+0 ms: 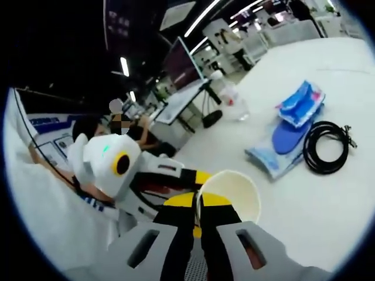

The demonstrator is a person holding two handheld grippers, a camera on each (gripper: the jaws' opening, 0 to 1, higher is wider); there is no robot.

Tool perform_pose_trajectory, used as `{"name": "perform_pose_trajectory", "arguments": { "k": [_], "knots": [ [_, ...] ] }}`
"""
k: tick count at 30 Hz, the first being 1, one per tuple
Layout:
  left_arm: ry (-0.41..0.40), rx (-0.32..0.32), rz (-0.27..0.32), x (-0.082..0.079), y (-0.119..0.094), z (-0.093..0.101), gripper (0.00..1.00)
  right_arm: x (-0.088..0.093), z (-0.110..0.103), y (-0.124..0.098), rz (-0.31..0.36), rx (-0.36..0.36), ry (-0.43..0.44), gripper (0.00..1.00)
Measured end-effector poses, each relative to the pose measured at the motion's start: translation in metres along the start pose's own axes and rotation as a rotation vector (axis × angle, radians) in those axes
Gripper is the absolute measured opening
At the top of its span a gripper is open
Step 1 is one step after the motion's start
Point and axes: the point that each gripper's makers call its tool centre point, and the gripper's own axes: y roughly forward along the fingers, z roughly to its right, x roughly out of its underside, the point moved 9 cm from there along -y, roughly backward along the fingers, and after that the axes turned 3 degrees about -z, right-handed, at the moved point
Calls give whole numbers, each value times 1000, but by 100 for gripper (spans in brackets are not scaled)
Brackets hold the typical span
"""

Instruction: Arrange the tabletop items into an orderly group along one side of the table until the central work area is clear of visible clutter.

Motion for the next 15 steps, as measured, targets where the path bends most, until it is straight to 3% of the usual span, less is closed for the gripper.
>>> {"name": "perform_pose_trajectory", "arguments": {
  "k": [8,15],
  "knots": [
    [-104,-37,20,11,-6,-11,37,-5,8,-12,48,40,20,0],
    [-248,-82,57,20,-14,-22,37,-6,18,-23,83,72,49,0]
  ]
}}
